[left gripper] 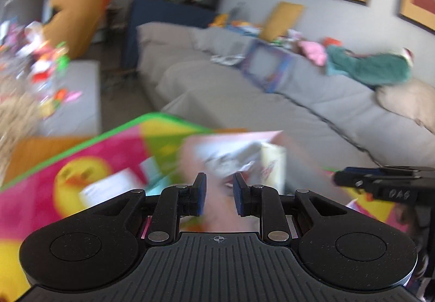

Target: Organize rigid objects

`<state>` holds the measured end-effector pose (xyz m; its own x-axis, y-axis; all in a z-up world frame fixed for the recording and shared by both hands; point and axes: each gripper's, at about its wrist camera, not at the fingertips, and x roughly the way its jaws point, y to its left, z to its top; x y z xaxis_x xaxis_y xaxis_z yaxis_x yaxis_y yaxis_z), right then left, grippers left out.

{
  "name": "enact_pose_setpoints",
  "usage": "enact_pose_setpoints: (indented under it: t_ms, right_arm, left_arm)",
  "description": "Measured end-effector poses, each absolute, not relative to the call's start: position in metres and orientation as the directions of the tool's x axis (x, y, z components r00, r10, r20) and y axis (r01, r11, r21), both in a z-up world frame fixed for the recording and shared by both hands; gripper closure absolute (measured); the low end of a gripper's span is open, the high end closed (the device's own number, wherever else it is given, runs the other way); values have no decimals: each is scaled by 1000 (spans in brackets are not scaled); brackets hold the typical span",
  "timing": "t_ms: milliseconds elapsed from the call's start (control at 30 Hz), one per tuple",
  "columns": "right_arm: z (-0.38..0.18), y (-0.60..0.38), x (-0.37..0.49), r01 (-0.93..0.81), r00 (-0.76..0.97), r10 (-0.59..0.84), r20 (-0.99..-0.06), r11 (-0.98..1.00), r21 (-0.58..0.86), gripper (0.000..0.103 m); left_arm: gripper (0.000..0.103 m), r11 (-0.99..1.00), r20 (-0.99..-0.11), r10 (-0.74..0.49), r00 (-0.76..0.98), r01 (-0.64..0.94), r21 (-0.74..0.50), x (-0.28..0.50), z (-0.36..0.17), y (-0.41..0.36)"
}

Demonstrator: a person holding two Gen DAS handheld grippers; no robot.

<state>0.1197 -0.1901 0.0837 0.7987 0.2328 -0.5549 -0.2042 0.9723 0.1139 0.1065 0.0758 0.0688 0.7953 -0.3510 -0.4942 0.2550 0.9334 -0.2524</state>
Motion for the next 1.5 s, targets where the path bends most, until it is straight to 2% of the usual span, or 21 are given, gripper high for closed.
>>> enact_pose_setpoints:
  t_ms: [100, 200, 367, 500, 567, 667, 767, 867, 1000, 1200, 1300, 1367, 1433, 1500]
  right_arm:
    - [83, -172, 127, -248, 777, 275, -566, 961, 126, 68]
    - [92, -141, 147, -320, 739, 352, -575, 934, 161, 60]
    - [104, -66, 196, -423, 624, 447, -642, 883, 204, 57]
    - [94, -2, 229, -464, 570, 398, -719, 878, 118, 57]
    - [83, 28, 244, -483, 553, 337, -762, 875, 36, 57]
    - [60, 66, 261, -485, 605, 205, -769, 861, -153, 59]
    - [35, 89, 273, -475, 648, 78, -758, 819, -322, 70]
    - [20, 87, 275, -498, 577, 56, -815, 815, -296, 86]
    - [21, 82, 250, -550, 531, 91, -842, 793, -262, 90]
    - [27, 71, 209, -649, 346, 188, -919, 755, -90, 90]
    - [34, 69, 190, -695, 333, 193, -923, 712, -102, 90]
    - [47, 66, 190, -687, 396, 213, -893, 714, -134, 88]
    - [54, 67, 202, -631, 471, 180, -863, 753, -187, 83]
    - [49, 74, 218, -582, 551, 94, -829, 755, -301, 84]
  left_arm:
    - [79, 963, -525, -233, 819, 118, -243, 96, 49, 111]
    - [79, 979, -563, -112, 819, -8, -206, 87, 33, 137]
    - [79, 956, -546, -166, 821, -1, -293, 80, 14, 168]
    - [79, 945, -520, -200, 830, 23, -327, 76, 7, 174]
    - [79, 935, -528, -230, 818, 36, -353, 79, 4, 174]
    - [79, 923, -531, -244, 812, 26, -384, 79, 4, 177]
    - [79, 910, -512, -245, 824, 13, -414, 76, 3, 186]
    - [79, 903, -517, -217, 828, -31, -429, 76, 3, 194]
    - [79, 894, -543, -204, 815, -71, -442, 77, 3, 202]
    - [79, 879, -535, -196, 821, -94, -467, 73, 4, 207]
    - [79, 878, -537, -198, 820, -95, -469, 72, 4, 206]
    - [79, 881, -533, -197, 823, -90, -464, 70, 6, 203]
    - [79, 887, -528, -195, 826, -81, -454, 71, 6, 201]
    - [79, 896, -528, -191, 827, -74, -439, 71, 5, 197]
